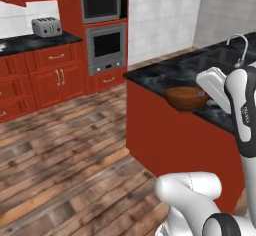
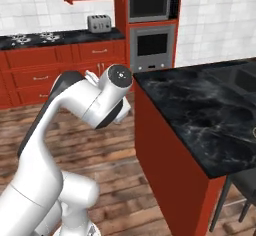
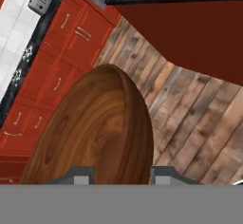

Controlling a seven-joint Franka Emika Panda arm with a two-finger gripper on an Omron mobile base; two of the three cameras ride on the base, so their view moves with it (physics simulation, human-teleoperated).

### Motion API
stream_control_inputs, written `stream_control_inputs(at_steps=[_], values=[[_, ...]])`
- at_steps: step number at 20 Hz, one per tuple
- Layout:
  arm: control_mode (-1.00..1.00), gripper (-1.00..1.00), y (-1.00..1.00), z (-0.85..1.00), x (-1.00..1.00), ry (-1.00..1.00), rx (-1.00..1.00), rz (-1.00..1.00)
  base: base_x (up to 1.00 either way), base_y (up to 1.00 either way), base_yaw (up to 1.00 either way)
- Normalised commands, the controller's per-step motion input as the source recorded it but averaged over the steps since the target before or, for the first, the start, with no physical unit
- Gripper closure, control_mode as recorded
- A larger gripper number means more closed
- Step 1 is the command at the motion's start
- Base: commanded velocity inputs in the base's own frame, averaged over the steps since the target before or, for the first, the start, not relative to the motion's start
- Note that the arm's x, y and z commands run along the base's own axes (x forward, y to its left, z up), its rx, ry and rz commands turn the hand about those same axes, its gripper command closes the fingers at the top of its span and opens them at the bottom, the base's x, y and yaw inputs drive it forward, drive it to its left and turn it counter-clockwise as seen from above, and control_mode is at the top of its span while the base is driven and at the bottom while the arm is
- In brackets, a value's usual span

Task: Take the smaller bowl and place it next to the appetizer plate on the dining counter , and place the larger bowl next to the plate with cooked food.

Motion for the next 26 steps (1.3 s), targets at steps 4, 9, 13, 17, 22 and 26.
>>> stream_control_inputs(at_steps=[4, 9, 13, 17, 22, 26], values=[[1.0, 1.0, 0.0, 0.0, 0.0, 0.0, 0.0, 0.0, -0.28, -1.0, 0.39], [1.0, 1.0, 0.0, 0.0, 0.0, 0.0, 0.0, 0.0, -0.05, -1.0, 0.41], [1.0, 1.0, 0.0, 0.0, 0.0, 0.0, 0.0, 0.0, -0.02, -1.0, 0.44], [1.0, 1.0, 0.0, 0.0, 0.0, 0.0, 0.0, 0.0, -0.63, -1.0, 0.39], [1.0, 1.0, 0.0, 0.0, 0.0, 0.0, 0.0, 0.0, -0.67, -1.0, 0.34], [1.0, 1.0, 0.0, 0.0, 0.0, 0.0, 0.0, 0.0, -0.04, -1.0, 0.23]])
